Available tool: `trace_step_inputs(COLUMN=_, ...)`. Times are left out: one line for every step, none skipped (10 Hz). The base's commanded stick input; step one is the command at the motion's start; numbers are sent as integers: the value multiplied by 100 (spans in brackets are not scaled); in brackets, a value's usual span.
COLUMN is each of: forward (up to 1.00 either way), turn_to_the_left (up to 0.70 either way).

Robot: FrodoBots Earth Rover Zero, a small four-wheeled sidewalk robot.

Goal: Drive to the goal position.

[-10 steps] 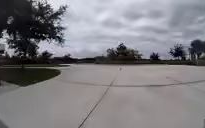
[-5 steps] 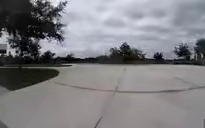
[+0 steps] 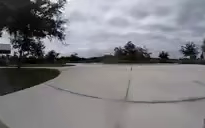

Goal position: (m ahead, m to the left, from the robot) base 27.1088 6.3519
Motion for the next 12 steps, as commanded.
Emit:
trace_step_inputs(forward=85, turn_to_the_left=0)
trace_step_inputs(forward=85, turn_to_the_left=0)
trace_step_inputs(forward=85, turn_to_the_left=0)
trace_step_inputs(forward=85, turn_to_the_left=0)
trace_step_inputs(forward=85, turn_to_the_left=0)
trace_step_inputs(forward=85, turn_to_the_left=0)
trace_step_inputs(forward=85, turn_to_the_left=0)
trace_step_inputs(forward=85, turn_to_the_left=0)
trace_step_inputs(forward=85, turn_to_the_left=0)
trace_step_inputs(forward=85, turn_to_the_left=0)
trace_step_inputs(forward=85, turn_to_the_left=0)
trace_step_inputs(forward=85, turn_to_the_left=0)
